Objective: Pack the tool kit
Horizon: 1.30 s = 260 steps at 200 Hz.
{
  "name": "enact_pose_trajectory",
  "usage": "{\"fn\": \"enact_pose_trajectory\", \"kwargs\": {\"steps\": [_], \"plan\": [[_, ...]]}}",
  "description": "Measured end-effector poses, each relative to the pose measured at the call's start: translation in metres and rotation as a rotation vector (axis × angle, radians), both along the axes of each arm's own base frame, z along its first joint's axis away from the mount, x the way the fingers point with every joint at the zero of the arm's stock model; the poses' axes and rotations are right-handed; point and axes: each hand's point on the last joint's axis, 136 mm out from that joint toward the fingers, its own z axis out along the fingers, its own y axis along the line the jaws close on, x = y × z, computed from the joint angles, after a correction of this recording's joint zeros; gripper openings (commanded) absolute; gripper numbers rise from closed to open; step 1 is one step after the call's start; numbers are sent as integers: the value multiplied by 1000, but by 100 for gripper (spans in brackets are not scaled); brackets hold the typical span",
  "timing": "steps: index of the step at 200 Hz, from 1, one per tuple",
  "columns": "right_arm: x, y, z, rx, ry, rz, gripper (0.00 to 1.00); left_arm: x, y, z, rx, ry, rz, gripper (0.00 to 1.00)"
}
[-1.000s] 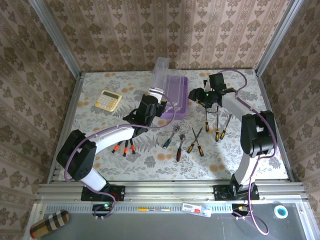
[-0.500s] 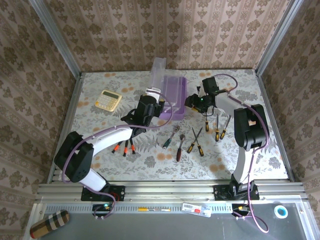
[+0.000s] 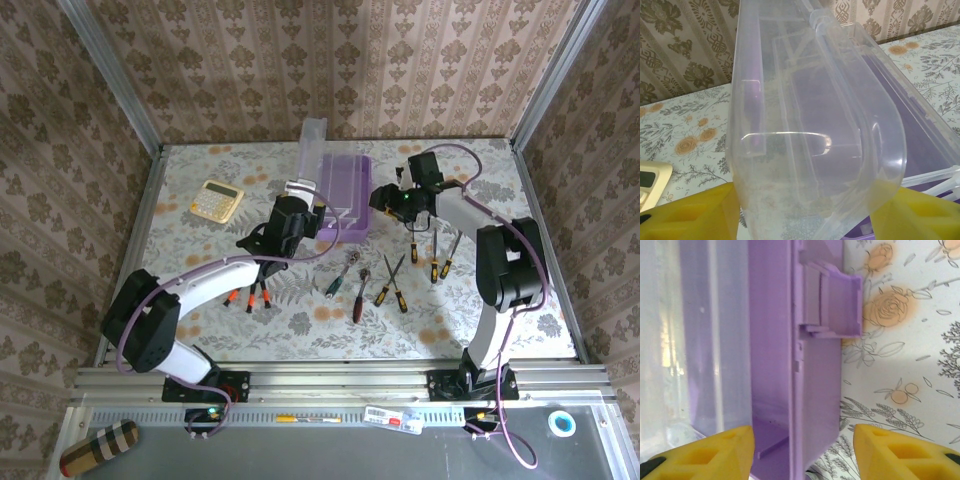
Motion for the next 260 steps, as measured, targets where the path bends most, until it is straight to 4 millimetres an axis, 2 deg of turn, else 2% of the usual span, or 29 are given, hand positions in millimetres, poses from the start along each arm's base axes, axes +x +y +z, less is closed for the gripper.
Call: {"fn": "enact_pose_trajectory", "kwargs": {"steps": [20,43,79,113,132,165,186,227,260], "plan": [[1,4,-3,13,1,9,57,-2,2,0,-3,1,1,66],[-1,11,-19,27,42,24,57,-3,3,-1,-13,4,5,65],[-6,17,-46,23,113,34,46,-4,4,-2,-32,7,13,65],[-5,17,-46,17,109,34,35,-8,12,-5,-63,10,30,65],[-4,18,-44,15,101,30,30,-7,24,-10,-106,25,52,66],[-2,18,-42,7,88,27,25,-3,54,-31,-214,86,108,67],[-2,19,-42,6,81,27,23,-2,66,-45,-275,120,124,68],[-3,19,-40,-8,69,22,21,3,67,-47,-340,120,102,69],[-6,15,-40,-30,65,7,19,6,74,-60,-388,136,97,70]]}}
